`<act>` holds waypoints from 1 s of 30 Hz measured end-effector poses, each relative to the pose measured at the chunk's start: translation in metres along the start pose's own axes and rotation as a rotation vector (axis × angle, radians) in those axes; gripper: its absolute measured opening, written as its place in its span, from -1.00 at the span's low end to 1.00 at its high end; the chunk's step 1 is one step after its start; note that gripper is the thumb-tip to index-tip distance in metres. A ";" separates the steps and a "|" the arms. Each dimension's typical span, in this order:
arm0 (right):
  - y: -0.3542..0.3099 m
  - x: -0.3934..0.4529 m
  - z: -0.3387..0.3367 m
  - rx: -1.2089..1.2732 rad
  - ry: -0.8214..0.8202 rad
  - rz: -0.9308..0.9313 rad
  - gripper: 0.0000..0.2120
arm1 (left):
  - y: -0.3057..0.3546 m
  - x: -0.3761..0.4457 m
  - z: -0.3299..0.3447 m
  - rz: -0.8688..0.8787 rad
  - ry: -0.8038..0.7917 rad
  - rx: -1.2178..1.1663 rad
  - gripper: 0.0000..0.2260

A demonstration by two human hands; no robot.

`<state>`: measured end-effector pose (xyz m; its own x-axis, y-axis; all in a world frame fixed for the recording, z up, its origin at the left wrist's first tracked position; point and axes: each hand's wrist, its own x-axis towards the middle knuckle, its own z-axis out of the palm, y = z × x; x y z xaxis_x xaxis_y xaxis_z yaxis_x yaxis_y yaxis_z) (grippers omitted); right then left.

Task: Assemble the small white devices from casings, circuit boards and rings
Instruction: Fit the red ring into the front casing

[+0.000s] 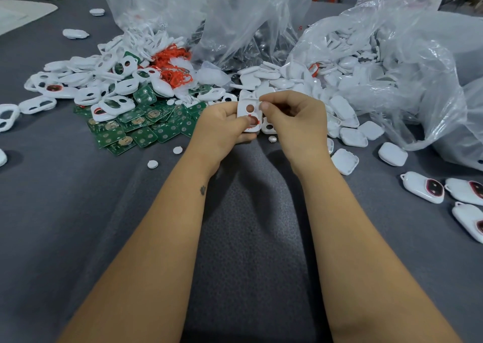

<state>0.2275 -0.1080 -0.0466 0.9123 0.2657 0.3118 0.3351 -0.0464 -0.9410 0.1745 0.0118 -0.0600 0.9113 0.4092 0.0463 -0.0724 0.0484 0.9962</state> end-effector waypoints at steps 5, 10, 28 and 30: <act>0.000 0.001 -0.002 -0.087 0.011 -0.033 -0.75 | -0.001 0.001 -0.001 0.010 0.019 0.042 -0.78; 0.001 -0.001 0.000 -0.221 -0.018 -0.086 -0.86 | -0.002 0.001 0.000 0.020 0.010 0.093 -0.79; 0.004 -0.003 0.002 -0.268 0.024 -0.216 -0.86 | -0.004 0.001 0.001 0.027 0.023 0.197 -0.78; 0.005 -0.002 0.002 -0.256 0.006 -0.179 -0.84 | -0.005 0.002 0.001 0.024 0.028 0.201 -0.78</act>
<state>0.2270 -0.1070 -0.0519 0.8347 0.2855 0.4709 0.5380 -0.2407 -0.8078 0.1769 0.0119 -0.0647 0.8985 0.4332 0.0707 -0.0088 -0.1432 0.9896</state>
